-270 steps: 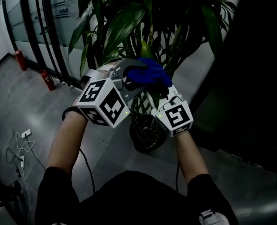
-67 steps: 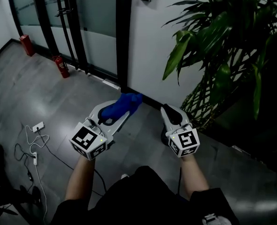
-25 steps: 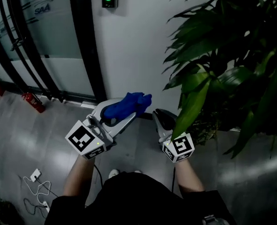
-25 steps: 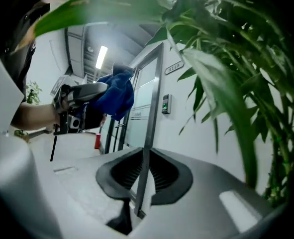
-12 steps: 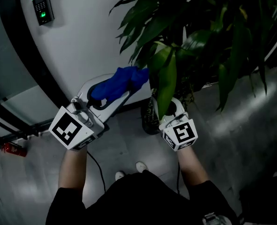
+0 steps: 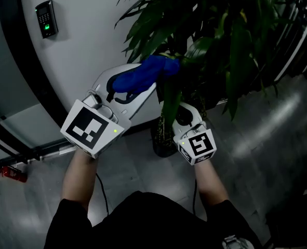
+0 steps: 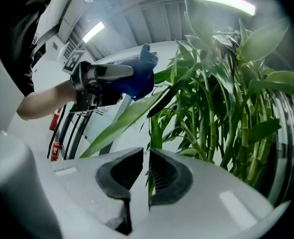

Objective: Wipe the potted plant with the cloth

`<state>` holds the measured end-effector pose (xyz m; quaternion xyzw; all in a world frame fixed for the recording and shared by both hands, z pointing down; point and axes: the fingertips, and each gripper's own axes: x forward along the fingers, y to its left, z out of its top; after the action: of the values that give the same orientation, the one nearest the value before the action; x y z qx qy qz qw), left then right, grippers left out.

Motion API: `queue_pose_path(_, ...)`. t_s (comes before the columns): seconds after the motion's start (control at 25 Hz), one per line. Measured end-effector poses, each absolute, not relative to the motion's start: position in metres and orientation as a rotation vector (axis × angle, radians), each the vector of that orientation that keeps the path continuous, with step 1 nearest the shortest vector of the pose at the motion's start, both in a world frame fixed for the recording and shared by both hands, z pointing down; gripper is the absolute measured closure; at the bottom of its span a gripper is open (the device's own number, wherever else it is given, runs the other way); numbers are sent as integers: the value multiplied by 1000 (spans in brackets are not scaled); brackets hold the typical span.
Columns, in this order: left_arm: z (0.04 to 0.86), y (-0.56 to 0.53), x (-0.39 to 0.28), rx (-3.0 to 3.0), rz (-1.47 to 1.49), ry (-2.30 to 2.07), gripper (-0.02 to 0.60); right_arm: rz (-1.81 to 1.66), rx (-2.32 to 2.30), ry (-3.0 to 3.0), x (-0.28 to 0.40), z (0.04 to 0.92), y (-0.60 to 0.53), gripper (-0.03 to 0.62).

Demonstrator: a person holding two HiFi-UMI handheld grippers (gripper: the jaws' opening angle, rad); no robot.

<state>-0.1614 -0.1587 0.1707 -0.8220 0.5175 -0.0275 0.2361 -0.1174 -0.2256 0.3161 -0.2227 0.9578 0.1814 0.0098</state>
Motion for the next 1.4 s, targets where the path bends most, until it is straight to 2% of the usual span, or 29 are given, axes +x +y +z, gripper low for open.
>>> queue_pose_path(0.2, 155, -166, -139, -2216, -110, 1397, 425, 618, -617, 2976, -118, 297, -214, 553)
queue_pose_path(0.6, 192, -182, -123, -1993, -571, 1433, 425, 586, -536, 2961, -120, 286, -197, 553)
queue_pose_path(1.4, 244, -166, -101, -1947, -780, 1335, 425, 438, -532, 2923, -116, 292, -193, 553)
